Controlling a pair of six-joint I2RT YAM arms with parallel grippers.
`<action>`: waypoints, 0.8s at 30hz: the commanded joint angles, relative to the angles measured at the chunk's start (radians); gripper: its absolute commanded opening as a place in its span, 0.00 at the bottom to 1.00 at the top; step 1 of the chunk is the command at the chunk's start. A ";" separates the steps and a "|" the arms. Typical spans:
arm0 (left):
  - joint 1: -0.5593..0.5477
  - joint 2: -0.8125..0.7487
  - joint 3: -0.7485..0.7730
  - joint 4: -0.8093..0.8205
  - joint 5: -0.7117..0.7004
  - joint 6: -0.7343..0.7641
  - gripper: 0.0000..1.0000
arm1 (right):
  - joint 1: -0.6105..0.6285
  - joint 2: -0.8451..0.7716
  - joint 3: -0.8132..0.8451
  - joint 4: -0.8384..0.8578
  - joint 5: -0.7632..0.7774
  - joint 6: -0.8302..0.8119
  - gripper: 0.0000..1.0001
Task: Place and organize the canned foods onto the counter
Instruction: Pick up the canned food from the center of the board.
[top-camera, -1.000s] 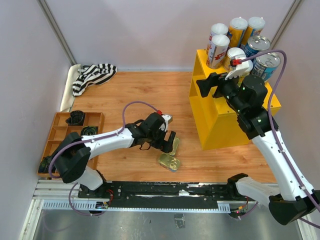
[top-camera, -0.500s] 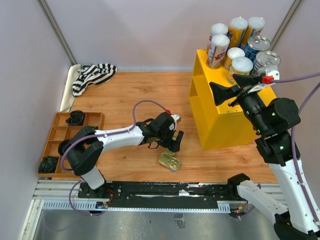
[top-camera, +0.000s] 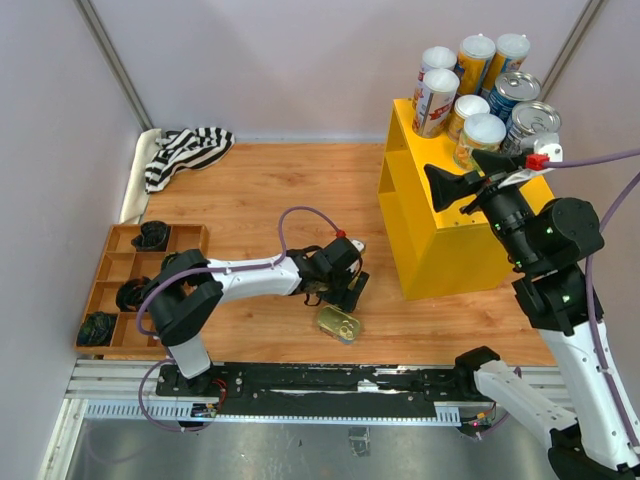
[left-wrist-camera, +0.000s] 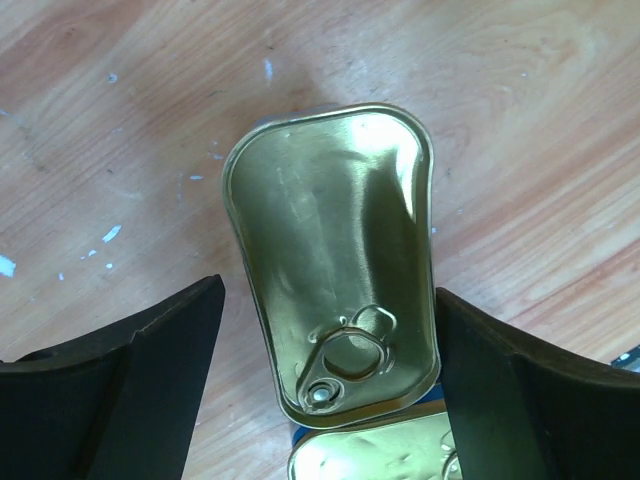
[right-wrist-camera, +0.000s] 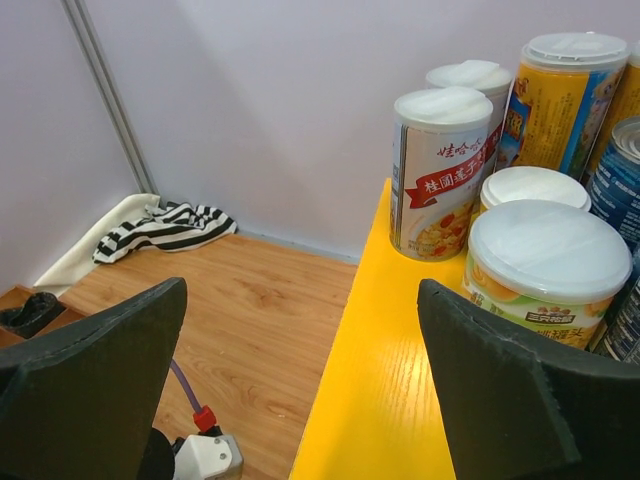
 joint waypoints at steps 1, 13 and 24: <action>-0.015 0.002 0.001 -0.042 -0.070 -0.021 0.85 | 0.000 -0.026 0.016 0.010 0.028 -0.026 0.98; -0.020 -0.027 0.052 -0.046 -0.054 0.060 0.01 | 0.000 -0.061 0.007 0.024 0.032 0.000 0.98; -0.015 -0.197 0.417 -0.322 0.041 0.350 0.01 | 0.001 -0.092 0.063 -0.043 0.066 -0.017 0.98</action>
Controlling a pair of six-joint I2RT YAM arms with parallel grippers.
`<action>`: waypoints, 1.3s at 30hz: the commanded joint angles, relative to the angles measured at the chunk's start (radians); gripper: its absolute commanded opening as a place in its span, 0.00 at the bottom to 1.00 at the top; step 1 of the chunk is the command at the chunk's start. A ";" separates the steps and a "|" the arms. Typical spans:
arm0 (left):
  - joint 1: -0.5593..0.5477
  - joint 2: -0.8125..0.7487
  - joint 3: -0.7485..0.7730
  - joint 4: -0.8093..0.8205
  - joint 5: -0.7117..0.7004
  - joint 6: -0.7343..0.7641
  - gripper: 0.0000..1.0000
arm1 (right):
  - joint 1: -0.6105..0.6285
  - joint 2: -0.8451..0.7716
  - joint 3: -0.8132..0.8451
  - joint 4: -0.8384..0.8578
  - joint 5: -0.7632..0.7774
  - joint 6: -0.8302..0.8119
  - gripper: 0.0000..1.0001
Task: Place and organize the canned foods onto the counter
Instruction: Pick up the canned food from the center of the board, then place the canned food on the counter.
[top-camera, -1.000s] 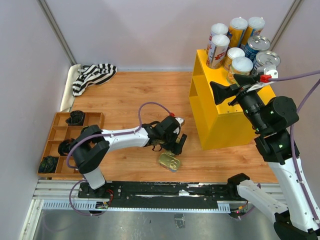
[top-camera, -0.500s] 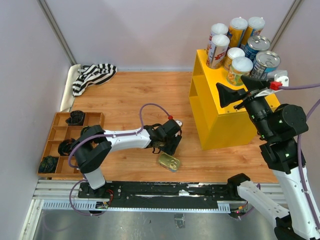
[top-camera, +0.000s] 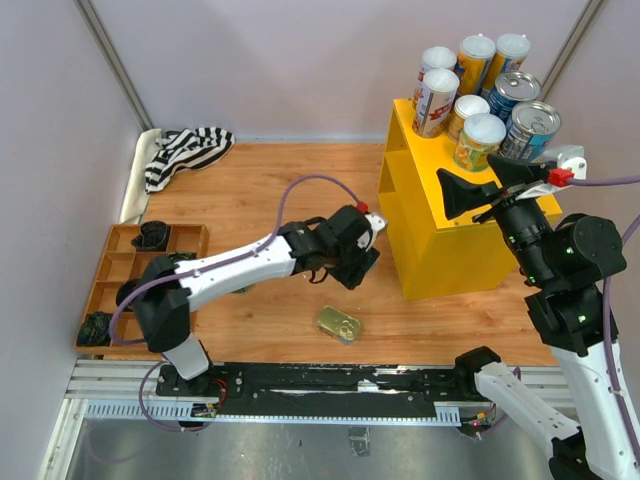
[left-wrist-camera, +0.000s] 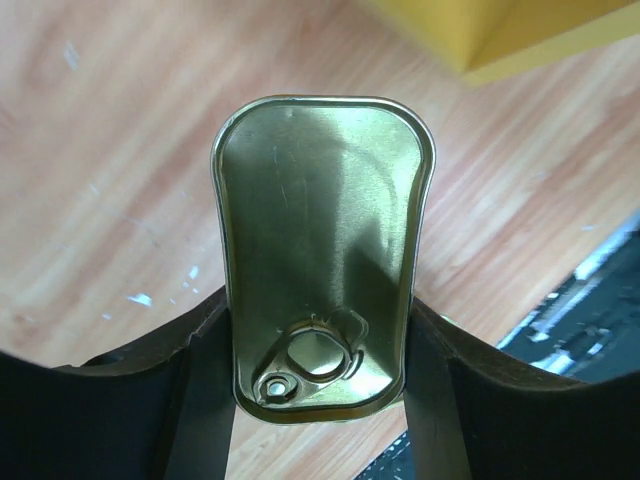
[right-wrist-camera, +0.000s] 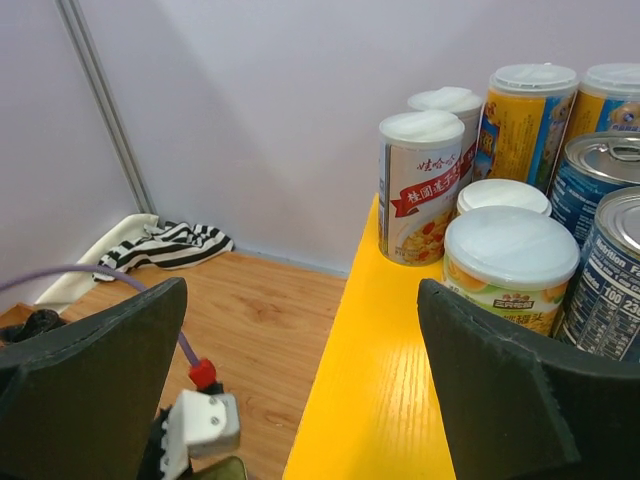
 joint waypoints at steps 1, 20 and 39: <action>-0.001 -0.172 0.194 -0.094 0.051 0.152 0.00 | 0.001 -0.036 0.066 -0.035 0.074 -0.019 0.98; -0.004 0.121 1.084 -0.347 0.284 0.356 0.01 | 0.001 -0.041 0.168 -0.211 0.191 -0.036 0.98; -0.038 0.282 1.142 -0.126 0.209 0.507 0.00 | 0.001 0.025 0.140 -0.296 0.168 0.158 0.98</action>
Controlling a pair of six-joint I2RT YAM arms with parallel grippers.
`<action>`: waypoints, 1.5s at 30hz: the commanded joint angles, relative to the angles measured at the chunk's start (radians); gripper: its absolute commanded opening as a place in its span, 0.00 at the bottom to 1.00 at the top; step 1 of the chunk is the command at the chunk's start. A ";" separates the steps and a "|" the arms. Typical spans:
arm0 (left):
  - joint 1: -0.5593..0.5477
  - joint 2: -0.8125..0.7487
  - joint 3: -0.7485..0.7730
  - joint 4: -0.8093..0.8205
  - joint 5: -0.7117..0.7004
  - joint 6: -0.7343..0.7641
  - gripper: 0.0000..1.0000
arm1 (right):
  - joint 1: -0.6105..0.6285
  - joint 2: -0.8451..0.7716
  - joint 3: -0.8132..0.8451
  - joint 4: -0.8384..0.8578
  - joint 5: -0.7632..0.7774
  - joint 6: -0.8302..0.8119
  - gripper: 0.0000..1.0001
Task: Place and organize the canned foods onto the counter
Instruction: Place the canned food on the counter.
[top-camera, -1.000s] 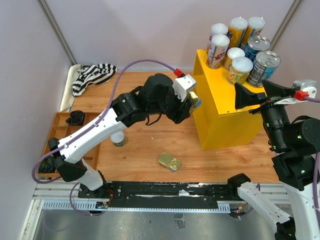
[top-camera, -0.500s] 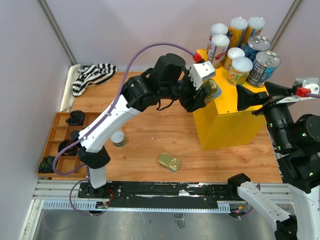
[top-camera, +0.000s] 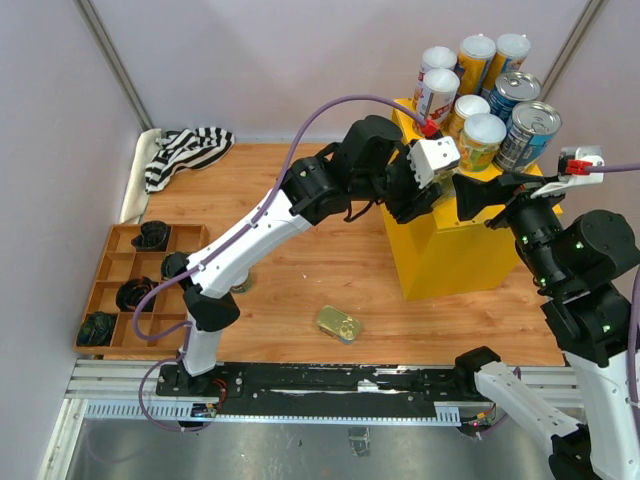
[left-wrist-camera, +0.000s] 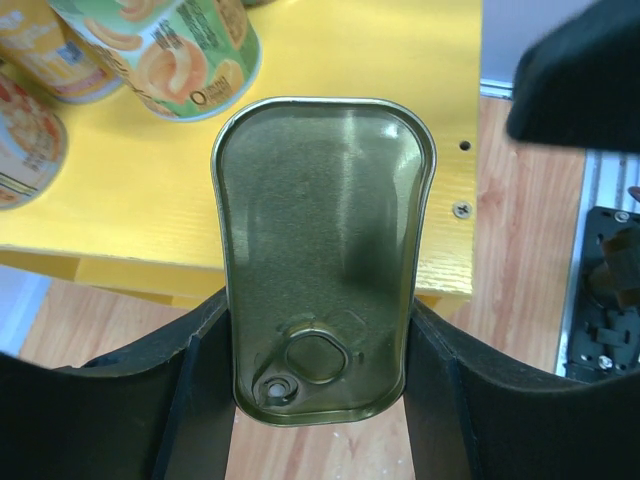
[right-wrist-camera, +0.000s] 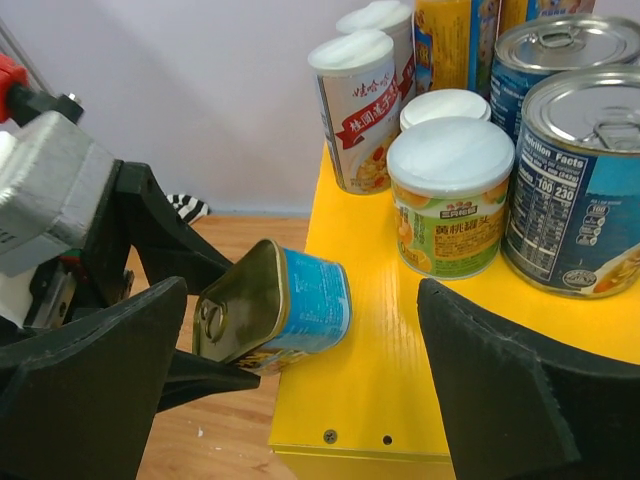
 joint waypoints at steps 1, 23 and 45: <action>-0.005 0.007 0.034 0.136 -0.029 0.041 0.01 | -0.001 0.008 -0.025 -0.004 0.033 0.070 0.98; -0.005 -0.035 -0.083 0.200 0.019 0.120 0.00 | -0.284 0.106 -0.048 -0.091 -0.215 0.382 0.79; -0.004 0.011 -0.096 0.267 0.056 0.196 0.89 | -0.358 0.046 -0.144 -0.154 -0.182 0.325 0.66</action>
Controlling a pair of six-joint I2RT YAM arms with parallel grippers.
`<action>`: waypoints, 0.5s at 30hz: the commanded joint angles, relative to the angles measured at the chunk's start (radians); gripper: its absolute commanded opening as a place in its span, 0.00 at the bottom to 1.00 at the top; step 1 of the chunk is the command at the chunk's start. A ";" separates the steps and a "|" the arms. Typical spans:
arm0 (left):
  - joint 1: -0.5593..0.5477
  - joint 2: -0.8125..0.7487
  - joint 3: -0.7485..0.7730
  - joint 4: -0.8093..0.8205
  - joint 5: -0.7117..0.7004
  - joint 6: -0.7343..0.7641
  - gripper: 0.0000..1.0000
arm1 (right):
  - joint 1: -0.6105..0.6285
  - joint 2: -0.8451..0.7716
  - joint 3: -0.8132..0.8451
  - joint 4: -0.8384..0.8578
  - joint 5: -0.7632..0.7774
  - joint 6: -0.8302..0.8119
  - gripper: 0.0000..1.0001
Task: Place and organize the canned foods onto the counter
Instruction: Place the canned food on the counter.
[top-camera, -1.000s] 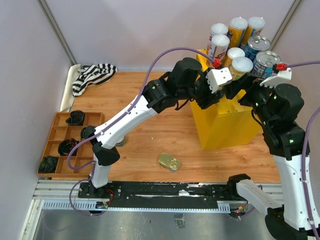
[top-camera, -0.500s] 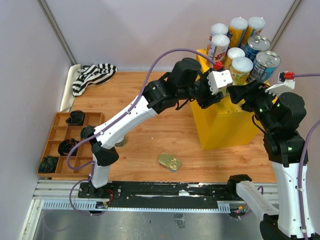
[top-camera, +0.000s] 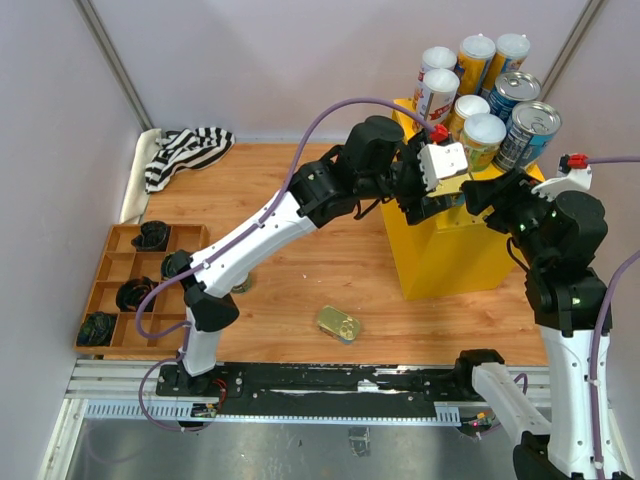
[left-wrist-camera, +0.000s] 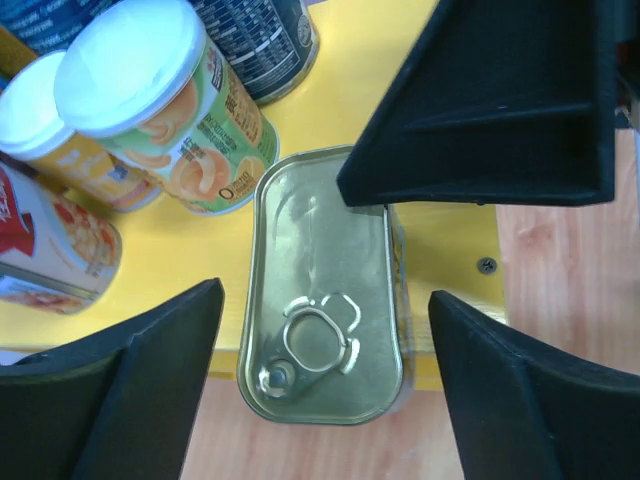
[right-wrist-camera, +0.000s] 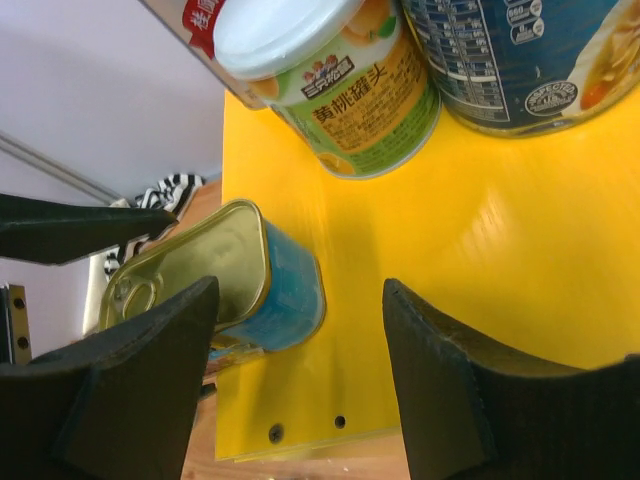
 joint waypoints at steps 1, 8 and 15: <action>-0.005 0.014 -0.026 0.068 0.008 0.036 0.93 | -0.035 0.010 -0.021 -0.062 0.028 -0.041 0.66; 0.048 0.024 -0.031 0.140 0.021 0.024 1.00 | -0.053 0.020 -0.003 -0.064 0.040 -0.065 0.67; 0.125 -0.040 -0.101 0.229 0.049 -0.011 1.00 | -0.053 0.017 0.046 -0.076 0.081 -0.126 0.70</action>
